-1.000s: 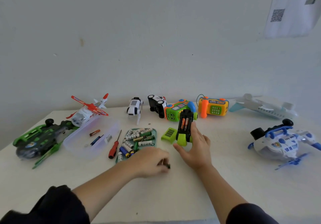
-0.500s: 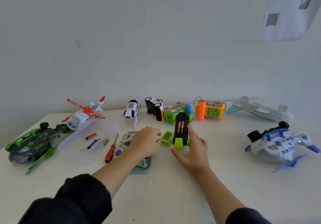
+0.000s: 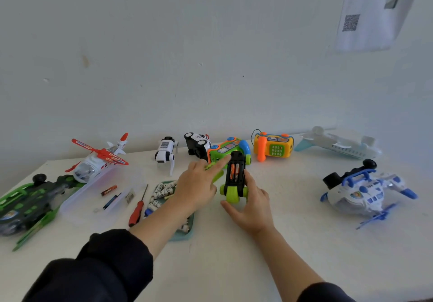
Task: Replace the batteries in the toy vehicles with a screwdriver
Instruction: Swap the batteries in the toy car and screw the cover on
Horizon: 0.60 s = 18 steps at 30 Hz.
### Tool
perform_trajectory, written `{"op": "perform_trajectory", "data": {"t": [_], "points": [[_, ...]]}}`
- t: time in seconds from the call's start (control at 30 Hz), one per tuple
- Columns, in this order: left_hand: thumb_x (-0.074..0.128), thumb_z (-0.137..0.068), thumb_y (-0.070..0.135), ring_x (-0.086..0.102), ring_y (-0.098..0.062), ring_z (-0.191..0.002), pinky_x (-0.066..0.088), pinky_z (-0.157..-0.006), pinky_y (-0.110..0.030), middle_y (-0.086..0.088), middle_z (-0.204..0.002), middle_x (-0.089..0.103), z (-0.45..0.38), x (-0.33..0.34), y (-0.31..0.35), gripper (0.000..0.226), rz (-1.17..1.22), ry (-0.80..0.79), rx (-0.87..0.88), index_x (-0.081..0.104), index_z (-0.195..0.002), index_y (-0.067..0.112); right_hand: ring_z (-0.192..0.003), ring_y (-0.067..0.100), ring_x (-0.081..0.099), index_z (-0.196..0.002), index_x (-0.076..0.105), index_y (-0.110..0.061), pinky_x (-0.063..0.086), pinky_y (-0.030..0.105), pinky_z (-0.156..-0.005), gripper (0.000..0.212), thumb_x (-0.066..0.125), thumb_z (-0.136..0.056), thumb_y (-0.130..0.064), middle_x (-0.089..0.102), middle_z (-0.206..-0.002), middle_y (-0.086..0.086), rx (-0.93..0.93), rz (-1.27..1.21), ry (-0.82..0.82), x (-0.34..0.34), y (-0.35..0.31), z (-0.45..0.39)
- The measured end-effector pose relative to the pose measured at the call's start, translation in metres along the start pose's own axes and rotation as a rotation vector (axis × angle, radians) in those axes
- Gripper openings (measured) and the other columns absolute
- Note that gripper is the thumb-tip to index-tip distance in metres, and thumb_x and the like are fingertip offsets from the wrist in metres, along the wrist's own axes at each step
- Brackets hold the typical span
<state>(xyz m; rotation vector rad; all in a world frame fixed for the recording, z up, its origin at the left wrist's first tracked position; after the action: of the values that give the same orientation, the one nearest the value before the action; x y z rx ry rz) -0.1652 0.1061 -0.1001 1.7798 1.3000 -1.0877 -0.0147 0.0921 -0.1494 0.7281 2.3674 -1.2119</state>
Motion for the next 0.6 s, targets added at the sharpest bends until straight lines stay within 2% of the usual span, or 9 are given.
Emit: {"op": "perform_trajectory", "data": {"t": [0.1,0.17,0.27,0.33,0.4,0.47,0.53,0.6], "points": [[0.069,-0.064,0.012,0.055,-0.029,-0.079,0.05,-0.055,-0.035,-0.009,-0.093,0.056,0.007,-0.001,0.005,0.085,-0.088,0.095,0.14,0.036,-0.137,0.039,-0.102,0.012,0.061,-0.144,0.032,-0.011,0.03,0.027,-0.089,0.095,0.05,-0.067,-0.063,0.054,-0.108,-0.022,-0.024,-0.005,0.016,-0.001,-0.002,0.001],[0.065,-0.06,0.015,0.057,-0.029,-0.078,0.052,-0.054,-0.036,-0.01,-0.094,0.059,0.01,0.006,0.006,0.082,-0.121,0.101,0.149,0.04,-0.135,0.035,-0.1,0.012,0.062,-0.143,0.034,-0.01,0.031,0.028,-0.087,0.093,0.051,-0.068,-0.061,0.061,-0.109,-0.017,-0.045,-0.016,0.02,0.0,-0.003,0.001],[0.054,-0.064,0.018,0.056,-0.03,-0.086,0.053,-0.065,-0.039,-0.008,-0.104,0.059,0.01,0.01,0.008,0.079,-0.052,0.022,0.109,0.037,-0.139,0.037,-0.099,0.013,0.063,-0.143,0.036,-0.009,0.034,0.03,-0.088,0.092,0.052,-0.068,-0.06,0.064,-0.112,-0.01,-0.059,-0.019,0.033,0.001,-0.002,0.001],[0.053,-0.075,0.016,0.051,-0.03,-0.1,0.048,-0.081,-0.04,-0.006,-0.115,0.053,0.007,0.005,0.007,0.078,-0.009,-0.034,0.08,0.028,-0.145,0.042,-0.099,0.012,0.063,-0.143,0.035,-0.009,0.033,0.03,-0.088,0.093,0.052,-0.067,-0.061,0.063,-0.111,-0.012,-0.055,-0.027,0.033,-0.001,-0.003,0.002],[0.056,-0.082,0.016,0.045,-0.026,-0.109,0.043,-0.09,-0.037,-0.005,-0.121,0.047,0.007,0.001,0.002,0.081,0.024,-0.095,0.001,0.015,-0.149,0.039,-0.099,0.013,0.063,-0.142,0.035,-0.01,0.036,0.031,-0.088,0.096,0.055,-0.063,-0.062,0.061,-0.11,-0.015,-0.042,-0.052,0.022,-0.001,-0.004,0.002],[0.06,-0.082,0.015,0.046,-0.024,-0.111,0.044,-0.09,-0.035,-0.007,-0.121,0.046,0.007,-0.005,-0.004,0.084,0.194,-0.085,-0.209,0.013,-0.15,0.028,-0.101,0.019,0.064,-0.142,0.034,-0.011,0.043,0.034,-0.088,0.1,0.069,-0.06,-0.057,0.062,-0.115,-0.01,-0.016,-0.098,0.014,-0.002,-0.003,0.001],[0.063,-0.08,0.009,0.053,-0.021,-0.099,0.048,-0.082,-0.034,-0.005,-0.112,0.053,0.007,-0.011,-0.009,0.071,0.578,-0.01,-0.509,0.032,-0.143,0.017,-0.107,0.025,0.06,-0.142,0.03,-0.014,0.042,0.033,-0.089,0.104,0.086,-0.058,-0.038,0.059,-0.128,-0.001,0.035,-0.149,-0.001,-0.002,0.0,0.001],[0.062,-0.078,-0.001,0.055,-0.016,-0.081,0.049,-0.075,-0.034,-0.002,-0.092,0.057,0.008,-0.015,-0.001,0.045,1.029,-0.016,-0.686,0.054,-0.122,0.01,-0.113,0.026,0.057,-0.141,0.025,-0.018,0.042,0.035,-0.094,0.108,0.091,-0.055,-0.024,0.054,-0.135,0.003,0.053,-0.191,-0.008,-0.002,0.001,0.001]]}}
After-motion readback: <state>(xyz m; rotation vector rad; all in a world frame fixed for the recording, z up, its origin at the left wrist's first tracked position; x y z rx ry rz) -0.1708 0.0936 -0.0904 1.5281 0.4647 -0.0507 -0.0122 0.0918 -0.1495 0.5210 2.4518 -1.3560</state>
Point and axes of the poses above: each hand's wrist, its own z-axis away from the middle knuckle, its own x-axis out of the palm, y = z × x, the point moved 3 cm from there along -z, towards the middle knuckle
